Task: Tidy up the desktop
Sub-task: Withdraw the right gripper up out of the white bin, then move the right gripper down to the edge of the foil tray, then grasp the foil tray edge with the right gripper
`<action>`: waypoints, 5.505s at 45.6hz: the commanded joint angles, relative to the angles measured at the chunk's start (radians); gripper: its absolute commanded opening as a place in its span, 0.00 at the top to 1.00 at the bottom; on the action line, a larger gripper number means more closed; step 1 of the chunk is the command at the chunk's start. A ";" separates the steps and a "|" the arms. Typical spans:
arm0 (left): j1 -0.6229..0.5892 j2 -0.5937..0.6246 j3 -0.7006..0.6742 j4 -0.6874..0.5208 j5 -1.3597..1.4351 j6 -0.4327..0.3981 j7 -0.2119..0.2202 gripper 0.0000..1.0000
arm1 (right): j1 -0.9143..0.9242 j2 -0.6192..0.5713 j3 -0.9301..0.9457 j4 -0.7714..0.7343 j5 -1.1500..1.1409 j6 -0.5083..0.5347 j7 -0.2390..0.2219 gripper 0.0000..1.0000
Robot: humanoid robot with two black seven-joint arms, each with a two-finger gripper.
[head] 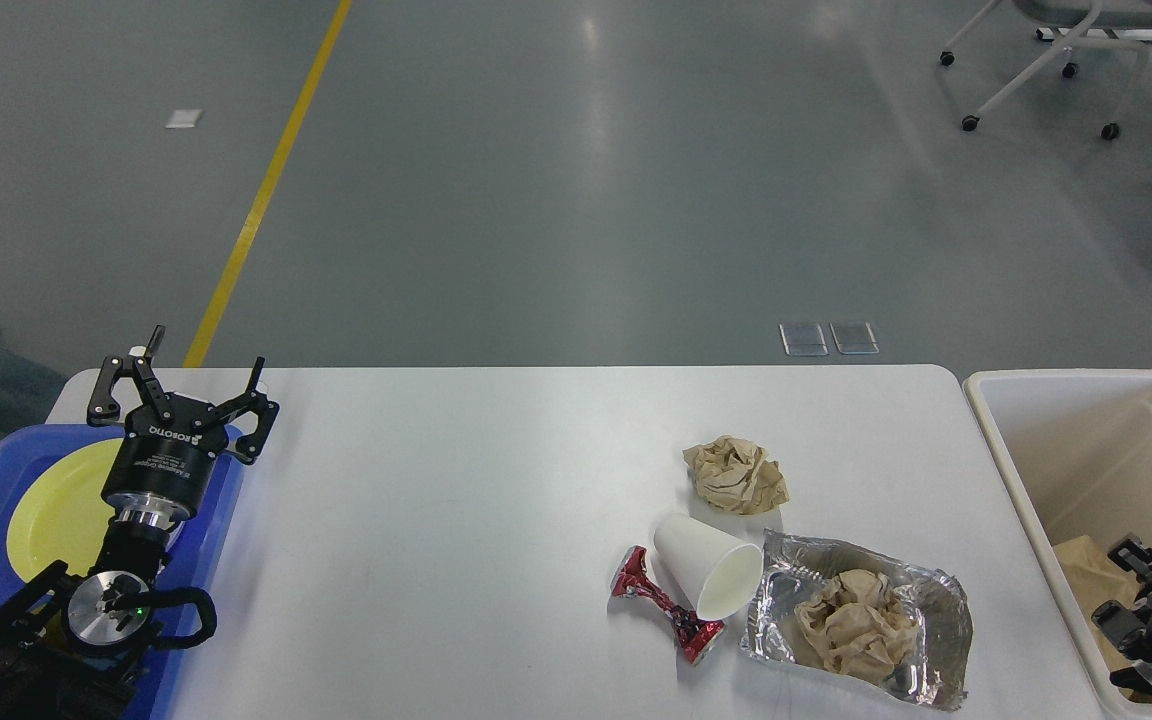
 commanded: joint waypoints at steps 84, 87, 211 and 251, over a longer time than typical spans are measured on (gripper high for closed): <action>0.000 0.000 0.000 0.000 0.000 0.000 0.000 0.04 | 1.804 0.140 -0.557 1.499 0.179 0.927 -0.073 0.00; 0.000 0.000 0.000 0.000 0.000 0.000 0.000 0.04 | 1.787 0.140 -0.557 1.499 0.179 0.878 -0.073 0.00; 0.000 0.000 0.000 0.000 0.000 0.000 0.000 0.04 | 0.675 -0.024 -0.453 1.068 -0.010 0.276 -0.023 0.68; 0.000 0.000 0.000 0.000 0.000 0.000 0.000 0.04 | 0.680 -0.035 -0.453 1.084 -0.010 0.216 -0.092 1.00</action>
